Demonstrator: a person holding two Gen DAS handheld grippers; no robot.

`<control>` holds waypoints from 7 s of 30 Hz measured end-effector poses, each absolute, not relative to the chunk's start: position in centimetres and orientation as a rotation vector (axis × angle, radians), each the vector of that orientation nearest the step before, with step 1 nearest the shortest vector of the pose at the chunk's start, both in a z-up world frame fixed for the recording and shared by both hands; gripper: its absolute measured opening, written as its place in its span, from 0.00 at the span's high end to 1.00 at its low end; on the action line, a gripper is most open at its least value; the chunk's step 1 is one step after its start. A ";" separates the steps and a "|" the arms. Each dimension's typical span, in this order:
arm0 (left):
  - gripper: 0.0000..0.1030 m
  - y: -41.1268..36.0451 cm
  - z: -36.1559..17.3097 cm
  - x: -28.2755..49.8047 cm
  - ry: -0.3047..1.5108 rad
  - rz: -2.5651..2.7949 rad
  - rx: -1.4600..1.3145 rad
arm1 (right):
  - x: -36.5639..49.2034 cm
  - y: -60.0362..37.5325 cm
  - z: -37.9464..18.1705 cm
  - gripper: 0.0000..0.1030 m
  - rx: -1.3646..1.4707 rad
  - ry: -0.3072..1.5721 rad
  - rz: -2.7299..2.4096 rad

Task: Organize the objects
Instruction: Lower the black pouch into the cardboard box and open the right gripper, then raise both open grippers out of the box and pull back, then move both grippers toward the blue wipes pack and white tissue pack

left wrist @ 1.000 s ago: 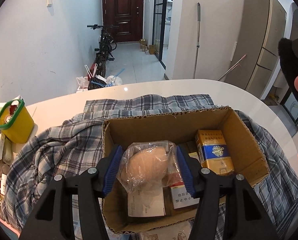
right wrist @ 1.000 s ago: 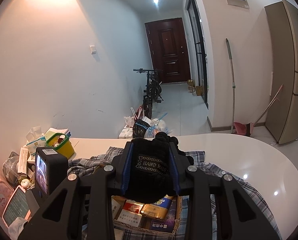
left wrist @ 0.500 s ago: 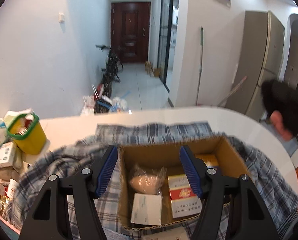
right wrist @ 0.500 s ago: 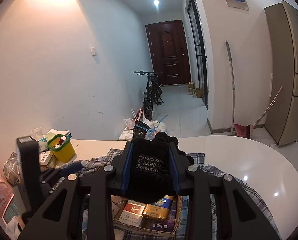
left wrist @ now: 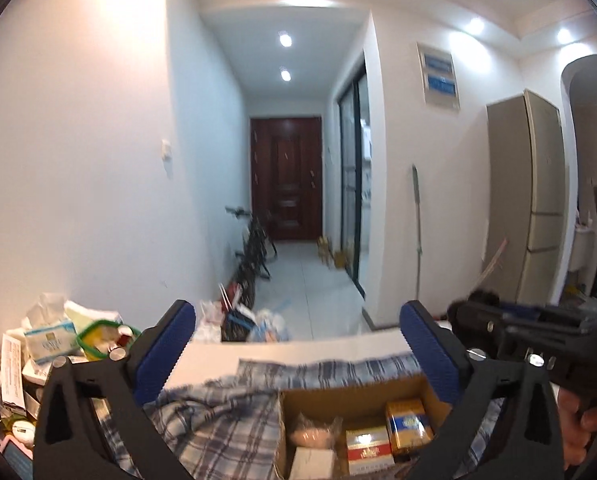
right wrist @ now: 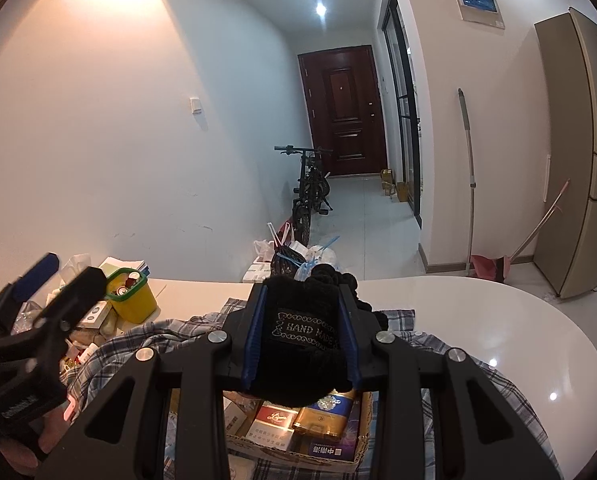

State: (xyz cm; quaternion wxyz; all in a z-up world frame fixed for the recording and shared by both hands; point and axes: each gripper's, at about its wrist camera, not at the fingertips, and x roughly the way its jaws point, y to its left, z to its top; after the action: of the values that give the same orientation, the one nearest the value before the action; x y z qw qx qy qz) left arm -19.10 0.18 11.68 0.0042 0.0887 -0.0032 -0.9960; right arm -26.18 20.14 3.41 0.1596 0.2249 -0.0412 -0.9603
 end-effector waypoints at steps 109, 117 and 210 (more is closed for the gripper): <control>0.00 -2.3 16.1 -10.8 0.115 -3.031 -0.019 | -19.3 18.8 7.6 0.01 0.172 -0.023 -2.853; 0.00 -1.7 15.9 -10.8 0.064 -3.009 -0.008 | -18.9 18.8 7.7 0.01 0.166 -0.019 -2.849; 0.00 -5.1 5.3 -9.9 -0.063 -3.069 0.615 | -11.3 21.3 1.8 0.01 0.448 -0.146 -2.820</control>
State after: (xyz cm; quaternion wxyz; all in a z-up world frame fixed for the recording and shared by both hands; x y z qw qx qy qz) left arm -9.94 -5.10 5.34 0.0055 0.1965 -0.0203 -0.9803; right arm -11.31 21.26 1.83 0.1410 0.1551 -0.0505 -0.9765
